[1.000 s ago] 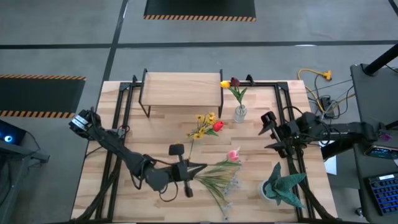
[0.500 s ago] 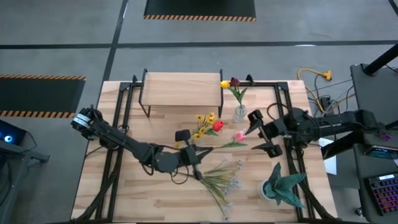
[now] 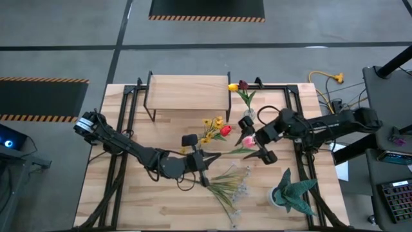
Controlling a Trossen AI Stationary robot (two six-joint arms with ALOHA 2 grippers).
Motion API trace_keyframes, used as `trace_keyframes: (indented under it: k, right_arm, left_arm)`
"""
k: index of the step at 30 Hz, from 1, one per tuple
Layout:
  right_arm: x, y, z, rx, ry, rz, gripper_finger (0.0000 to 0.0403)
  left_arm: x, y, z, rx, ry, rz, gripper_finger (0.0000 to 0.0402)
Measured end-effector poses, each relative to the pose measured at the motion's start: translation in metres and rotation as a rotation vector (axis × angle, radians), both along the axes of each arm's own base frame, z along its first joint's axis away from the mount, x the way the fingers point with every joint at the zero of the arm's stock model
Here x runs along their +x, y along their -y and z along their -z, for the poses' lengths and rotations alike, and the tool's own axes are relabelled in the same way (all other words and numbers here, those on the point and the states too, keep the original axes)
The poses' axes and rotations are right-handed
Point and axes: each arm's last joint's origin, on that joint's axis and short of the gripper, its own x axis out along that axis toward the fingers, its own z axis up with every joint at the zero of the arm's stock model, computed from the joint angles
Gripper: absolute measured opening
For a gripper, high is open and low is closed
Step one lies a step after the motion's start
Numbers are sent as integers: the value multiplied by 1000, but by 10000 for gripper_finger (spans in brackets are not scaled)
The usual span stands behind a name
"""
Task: Pick and place flowers into a vace then onto a shelf
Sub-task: Put the pink tulip into the top transparent vase
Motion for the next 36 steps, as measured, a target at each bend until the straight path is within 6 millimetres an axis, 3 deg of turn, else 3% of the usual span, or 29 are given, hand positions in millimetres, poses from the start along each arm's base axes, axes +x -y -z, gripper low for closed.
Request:
trace_keyframes:
  k: [22, 28, 36]
  right_arm:
    - [23, -20, -8, -43, 26, -78, 208]
    - [23, -21, -8, -38, 24, -76, 150]
    - [23, -22, -8, -17, 10, -67, 23]
  left_arm:
    - [0, -1, 0, 7, -4, -1, 0]
    - [0, -1, 0, 7, -4, 0, 0]
    - [0, -1, 0, 22, -9, 3, 11]
